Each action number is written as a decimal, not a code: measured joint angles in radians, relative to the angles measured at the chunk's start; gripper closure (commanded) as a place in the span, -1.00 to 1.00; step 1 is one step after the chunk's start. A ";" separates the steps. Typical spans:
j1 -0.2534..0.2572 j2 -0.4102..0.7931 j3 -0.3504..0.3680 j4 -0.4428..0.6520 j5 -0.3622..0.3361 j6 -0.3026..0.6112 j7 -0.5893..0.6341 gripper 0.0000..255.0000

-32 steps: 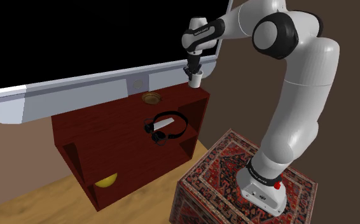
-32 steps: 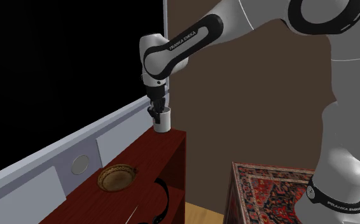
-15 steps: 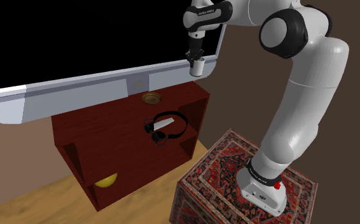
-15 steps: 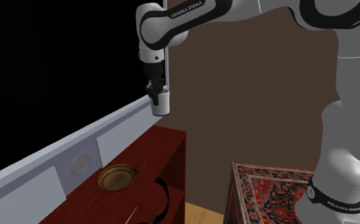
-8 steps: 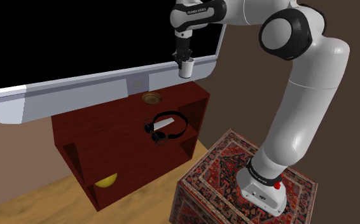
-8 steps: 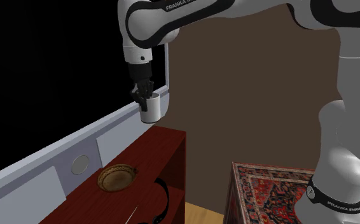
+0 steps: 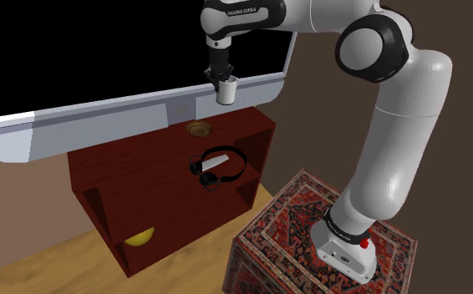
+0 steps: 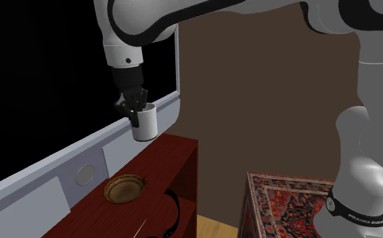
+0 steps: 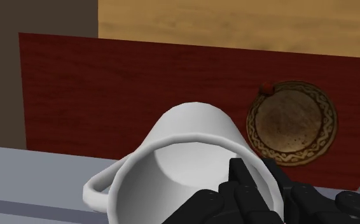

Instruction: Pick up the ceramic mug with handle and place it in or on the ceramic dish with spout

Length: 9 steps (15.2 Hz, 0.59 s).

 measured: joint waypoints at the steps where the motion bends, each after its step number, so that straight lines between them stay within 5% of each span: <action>1: 0.014 0.008 0.008 0.011 -0.002 -0.004 0.022 1.00; 9: 0.104 0.108 0.054 0.161 -0.010 -0.063 0.154 1.00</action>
